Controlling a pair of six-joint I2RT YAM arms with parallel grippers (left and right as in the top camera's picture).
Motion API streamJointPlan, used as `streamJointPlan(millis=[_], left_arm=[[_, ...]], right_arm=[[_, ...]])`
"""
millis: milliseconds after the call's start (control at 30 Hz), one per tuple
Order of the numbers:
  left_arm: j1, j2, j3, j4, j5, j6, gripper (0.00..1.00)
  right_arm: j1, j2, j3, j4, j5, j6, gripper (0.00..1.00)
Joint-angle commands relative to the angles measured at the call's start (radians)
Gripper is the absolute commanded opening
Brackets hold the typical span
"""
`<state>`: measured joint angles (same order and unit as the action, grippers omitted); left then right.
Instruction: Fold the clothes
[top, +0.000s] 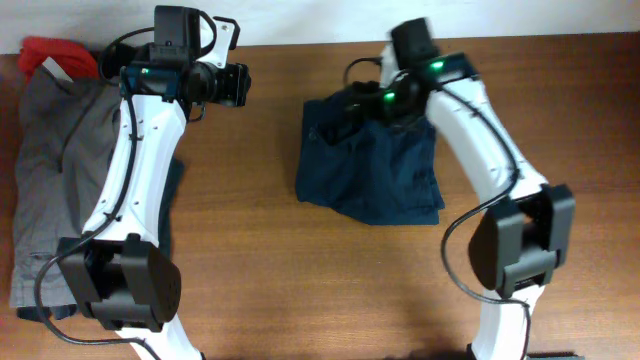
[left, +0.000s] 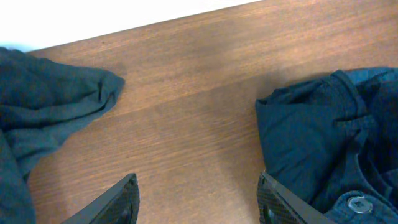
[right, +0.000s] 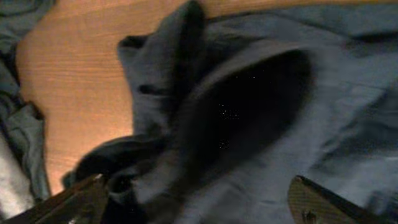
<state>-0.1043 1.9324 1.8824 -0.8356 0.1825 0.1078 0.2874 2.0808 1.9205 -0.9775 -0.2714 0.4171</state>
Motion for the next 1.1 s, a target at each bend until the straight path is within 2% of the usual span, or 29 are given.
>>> streamJointPlan(millis=[0,133,233,333,400,433,500,567,900,1067], left_arm=[[0.003,-0.029,-0.002,-0.014,-0.008,-0.008,0.60],[0.002,-0.029,-0.006,-0.028,-0.008,-0.008,0.60],[0.002,-0.029,-0.018,-0.031,-0.008,-0.008,0.60],[0.002,-0.029,-0.032,-0.030,-0.008,-0.008,0.60],[0.002,-0.029,-0.037,-0.031,-0.008,-0.008,0.60],[0.002,-0.029,-0.045,-0.030,-0.008,-0.008,0.60],[0.002,-0.029,-0.047,-0.030,-0.008,-0.008,0.61],[0.003,-0.029,-0.049,-0.030,-0.008,-0.008,0.61],[0.003,-0.029,-0.049,-0.030,-0.027,-0.005,0.60],[0.003,-0.029,-0.049,-0.030,-0.037,-0.004,0.60]], right_arm=[[0.056,0.040,0.014,0.026,0.138,0.117,0.98],[0.079,0.078,0.014,0.053,0.160,0.124,0.95],[0.079,0.119,0.014,0.055,0.165,0.122,0.79],[0.079,0.138,0.014,0.064,0.164,0.110,0.70],[0.079,0.142,0.014,0.075,0.162,0.084,0.58],[0.079,0.142,0.019,0.077,0.155,0.069,0.37],[0.078,0.142,0.038,0.068,0.133,0.042,0.19],[0.076,0.140,0.071,0.041,0.122,0.024,0.06],[0.056,0.138,0.433,-0.322,0.125,-0.066,0.04],[-0.002,0.138,0.473,-0.435,0.126,-0.066,0.04]])
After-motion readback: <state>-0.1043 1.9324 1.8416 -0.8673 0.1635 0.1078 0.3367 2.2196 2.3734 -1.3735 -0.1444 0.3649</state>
